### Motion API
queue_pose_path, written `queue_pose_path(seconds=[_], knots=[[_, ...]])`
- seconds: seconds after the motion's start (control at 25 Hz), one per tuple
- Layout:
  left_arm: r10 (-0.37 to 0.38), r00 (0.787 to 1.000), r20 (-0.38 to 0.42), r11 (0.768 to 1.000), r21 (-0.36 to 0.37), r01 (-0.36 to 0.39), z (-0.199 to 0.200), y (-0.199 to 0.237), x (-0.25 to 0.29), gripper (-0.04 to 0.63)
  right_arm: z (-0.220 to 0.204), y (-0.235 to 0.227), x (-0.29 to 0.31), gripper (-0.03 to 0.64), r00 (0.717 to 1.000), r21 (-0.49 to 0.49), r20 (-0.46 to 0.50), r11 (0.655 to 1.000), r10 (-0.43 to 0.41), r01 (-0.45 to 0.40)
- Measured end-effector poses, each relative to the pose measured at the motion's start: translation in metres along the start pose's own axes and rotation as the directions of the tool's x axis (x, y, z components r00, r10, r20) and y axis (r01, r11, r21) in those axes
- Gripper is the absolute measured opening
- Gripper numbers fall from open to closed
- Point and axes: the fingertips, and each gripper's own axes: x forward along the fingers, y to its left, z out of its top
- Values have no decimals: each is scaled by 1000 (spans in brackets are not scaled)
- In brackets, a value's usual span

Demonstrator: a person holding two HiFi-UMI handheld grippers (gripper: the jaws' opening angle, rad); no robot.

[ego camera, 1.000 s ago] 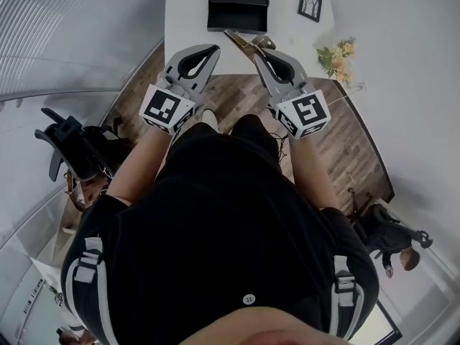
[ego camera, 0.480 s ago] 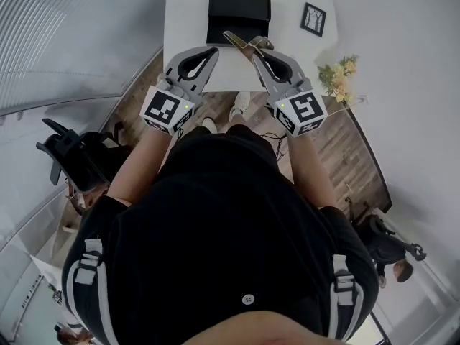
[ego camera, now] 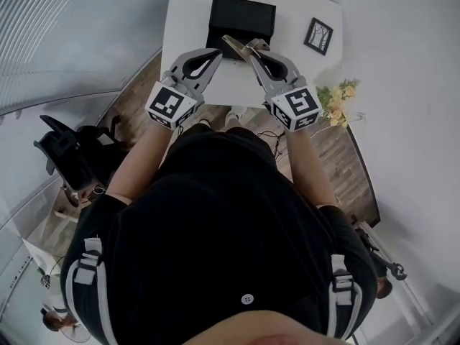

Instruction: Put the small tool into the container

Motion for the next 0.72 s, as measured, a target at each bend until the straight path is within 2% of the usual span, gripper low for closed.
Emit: queue_pose_path(seconds=[0.4, 0.72], knots=[[70, 996, -56, 997, -19, -72, -19, 26, 41, 8, -25, -43, 32, 31, 992, 10, -78, 995, 97, -97], [122, 990, -69, 992, -31, -124, -37, 35, 69, 8, -74, -69, 58, 31, 970, 42, -169, 984, 177, -172]])
